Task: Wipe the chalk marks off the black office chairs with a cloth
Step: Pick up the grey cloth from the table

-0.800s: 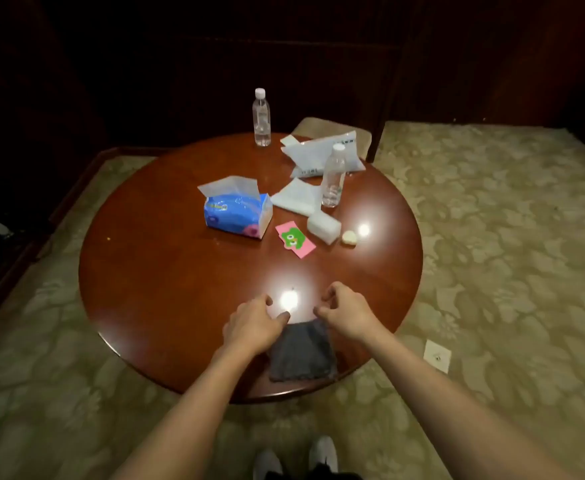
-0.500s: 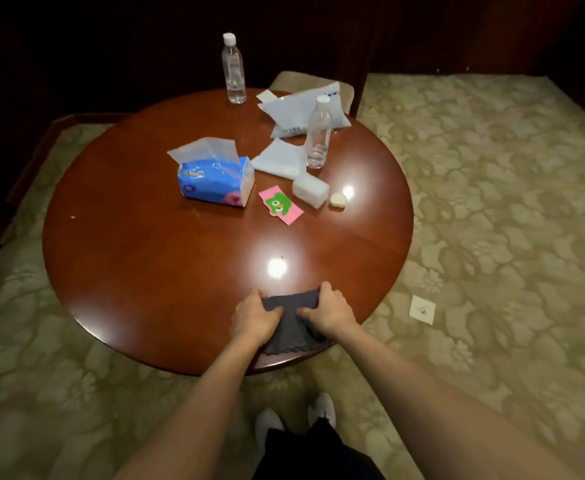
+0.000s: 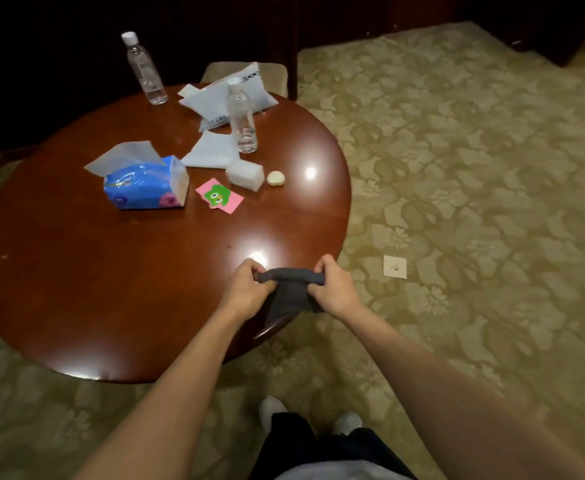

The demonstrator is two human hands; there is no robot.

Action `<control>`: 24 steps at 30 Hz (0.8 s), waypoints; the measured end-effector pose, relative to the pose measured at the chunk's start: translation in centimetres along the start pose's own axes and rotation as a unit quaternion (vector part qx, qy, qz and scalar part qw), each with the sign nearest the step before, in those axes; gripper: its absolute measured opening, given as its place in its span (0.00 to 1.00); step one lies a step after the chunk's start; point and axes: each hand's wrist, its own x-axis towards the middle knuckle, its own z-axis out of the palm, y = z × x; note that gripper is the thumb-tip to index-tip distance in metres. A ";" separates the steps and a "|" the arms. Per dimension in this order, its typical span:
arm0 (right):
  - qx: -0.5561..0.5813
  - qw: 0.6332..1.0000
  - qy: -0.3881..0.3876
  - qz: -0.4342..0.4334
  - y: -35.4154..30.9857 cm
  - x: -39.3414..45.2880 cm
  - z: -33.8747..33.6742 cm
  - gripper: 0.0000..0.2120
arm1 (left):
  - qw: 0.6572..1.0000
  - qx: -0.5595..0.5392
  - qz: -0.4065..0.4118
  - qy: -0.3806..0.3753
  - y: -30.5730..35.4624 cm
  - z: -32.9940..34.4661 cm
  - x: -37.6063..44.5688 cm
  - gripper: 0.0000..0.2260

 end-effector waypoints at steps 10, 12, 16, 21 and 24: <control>0.095 0.957 0.220 0.166 16.4 -9.7 -11.7 0.08 | 0.950 0.132 0.238 -0.152 13.0 16.6 -4.7 0.04; 0.102 0.939 0.262 0.198 18.4 -12.4 -12.3 0.09 | 0.933 0.167 0.255 -0.190 14.4 19.5 -6.3 0.04; 0.166 0.866 0.362 0.302 23.3 -18.8 -11.8 0.10 | 0.875 0.195 0.318 -0.308 16.5 26.5 -10.7 0.01; 0.213 0.769 0.446 0.406 26.6 -25.0 -10.0 0.10 | 0.775 0.248 0.347 -0.467 17.8 33.1 -15.4 0.06; 0.242 0.683 0.507 0.468 27.0 -27.7 -8.6 0.08 | 0.709 0.270 0.355 -0.546 18.1 36.3 -18.1 0.06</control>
